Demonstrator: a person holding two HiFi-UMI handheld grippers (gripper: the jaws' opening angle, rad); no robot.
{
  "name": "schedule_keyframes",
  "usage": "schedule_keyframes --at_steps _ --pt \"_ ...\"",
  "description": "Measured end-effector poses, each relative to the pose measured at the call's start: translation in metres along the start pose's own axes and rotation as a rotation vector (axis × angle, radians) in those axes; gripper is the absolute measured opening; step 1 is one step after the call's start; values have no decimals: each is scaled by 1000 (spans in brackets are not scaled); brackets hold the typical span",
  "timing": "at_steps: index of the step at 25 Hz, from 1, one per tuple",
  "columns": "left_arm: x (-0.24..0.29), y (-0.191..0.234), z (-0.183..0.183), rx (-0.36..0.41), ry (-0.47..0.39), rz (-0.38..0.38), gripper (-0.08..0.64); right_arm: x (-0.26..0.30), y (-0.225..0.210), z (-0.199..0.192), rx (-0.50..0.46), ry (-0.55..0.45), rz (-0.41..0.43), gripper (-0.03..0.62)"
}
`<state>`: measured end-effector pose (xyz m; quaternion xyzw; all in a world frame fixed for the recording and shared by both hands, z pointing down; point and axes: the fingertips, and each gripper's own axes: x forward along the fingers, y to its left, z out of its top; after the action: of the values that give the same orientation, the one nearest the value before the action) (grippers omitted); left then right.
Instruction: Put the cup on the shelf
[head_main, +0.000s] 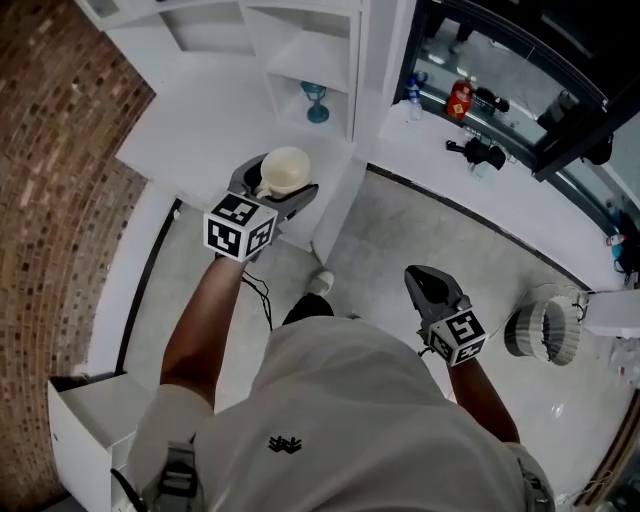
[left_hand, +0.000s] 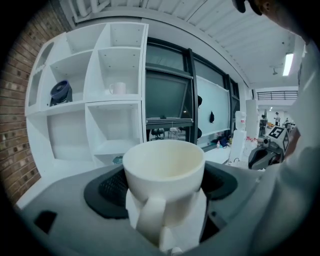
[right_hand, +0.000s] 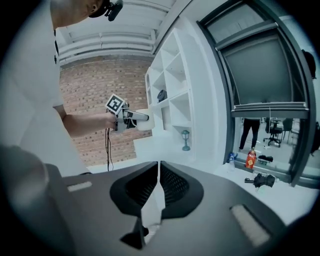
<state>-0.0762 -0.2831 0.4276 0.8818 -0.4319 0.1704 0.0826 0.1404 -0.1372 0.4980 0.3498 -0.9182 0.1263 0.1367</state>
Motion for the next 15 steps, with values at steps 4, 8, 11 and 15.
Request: schedule_keyframes --at_steps 4,8,11,15 --pt "31 42 22 15 -14 -33 420 18 -18 12 25 -5 -71 26" --pt "61 82 42 42 -21 -57 420 39 -33 29 41 -17 -129 26" --pt "84 107 56 41 -35 -81 420 51 -42 36 54 -19 -172 26" --pt "114 133 68 55 -39 -110 420 65 -48 40 69 -15 -227 26"
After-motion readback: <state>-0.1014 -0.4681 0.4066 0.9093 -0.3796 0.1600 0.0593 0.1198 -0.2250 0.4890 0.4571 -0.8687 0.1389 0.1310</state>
